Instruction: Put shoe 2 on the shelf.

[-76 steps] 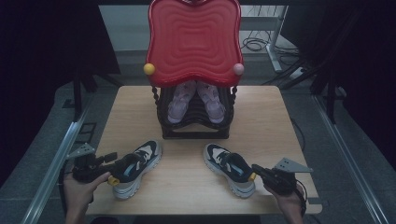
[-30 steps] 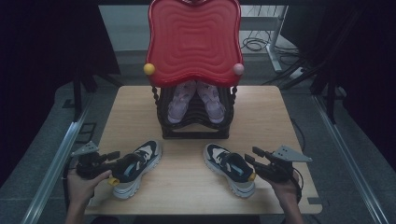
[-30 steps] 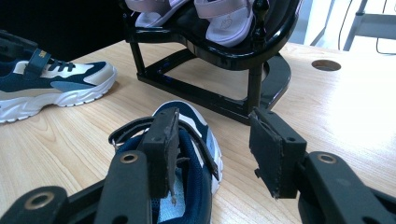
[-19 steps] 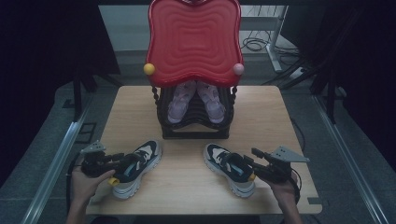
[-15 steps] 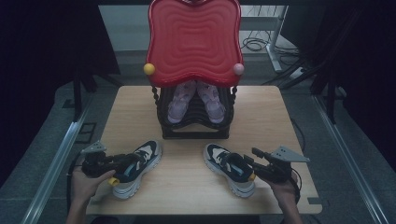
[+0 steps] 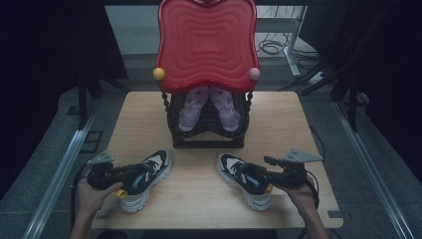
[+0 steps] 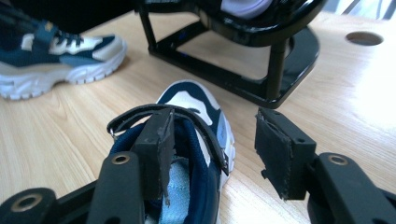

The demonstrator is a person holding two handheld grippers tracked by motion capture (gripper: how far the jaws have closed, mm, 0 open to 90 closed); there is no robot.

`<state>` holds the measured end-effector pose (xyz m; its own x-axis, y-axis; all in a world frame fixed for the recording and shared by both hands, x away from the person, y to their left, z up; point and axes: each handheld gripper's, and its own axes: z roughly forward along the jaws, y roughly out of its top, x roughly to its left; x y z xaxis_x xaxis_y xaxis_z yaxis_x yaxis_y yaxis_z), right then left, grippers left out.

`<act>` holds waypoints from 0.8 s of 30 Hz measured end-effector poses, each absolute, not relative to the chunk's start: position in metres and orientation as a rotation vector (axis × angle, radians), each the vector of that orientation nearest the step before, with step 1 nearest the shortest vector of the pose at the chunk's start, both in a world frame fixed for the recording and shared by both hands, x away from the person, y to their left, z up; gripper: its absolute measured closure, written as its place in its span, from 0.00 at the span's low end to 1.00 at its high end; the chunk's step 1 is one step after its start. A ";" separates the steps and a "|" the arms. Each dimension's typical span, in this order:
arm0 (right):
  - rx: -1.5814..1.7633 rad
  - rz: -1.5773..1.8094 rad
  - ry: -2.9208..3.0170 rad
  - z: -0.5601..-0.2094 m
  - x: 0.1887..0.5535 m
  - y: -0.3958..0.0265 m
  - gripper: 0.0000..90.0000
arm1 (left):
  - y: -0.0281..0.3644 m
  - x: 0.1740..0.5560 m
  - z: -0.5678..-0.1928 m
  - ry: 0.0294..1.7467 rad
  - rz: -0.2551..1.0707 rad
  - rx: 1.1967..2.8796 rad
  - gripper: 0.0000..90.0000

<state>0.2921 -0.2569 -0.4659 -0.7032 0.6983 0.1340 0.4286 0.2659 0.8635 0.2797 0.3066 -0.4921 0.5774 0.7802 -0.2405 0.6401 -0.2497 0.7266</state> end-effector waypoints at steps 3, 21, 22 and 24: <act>1.015 1.369 2.314 -0.462 0.297 -0.249 0.54 | 0.307 0.280 -0.492 1.136 0.212 1.974 0.77; 1.058 1.189 2.569 -0.470 0.319 -0.235 0.65 | 0.307 0.281 -0.492 1.142 0.198 1.968 0.77; 1.067 1.191 2.568 -0.470 0.320 -0.236 0.67 | 0.307 0.280 -0.492 1.142 0.199 1.969 0.77; 1.069 1.188 2.564 -0.471 0.320 -0.236 0.71 | 0.307 0.281 -0.492 1.142 0.198 1.969 0.77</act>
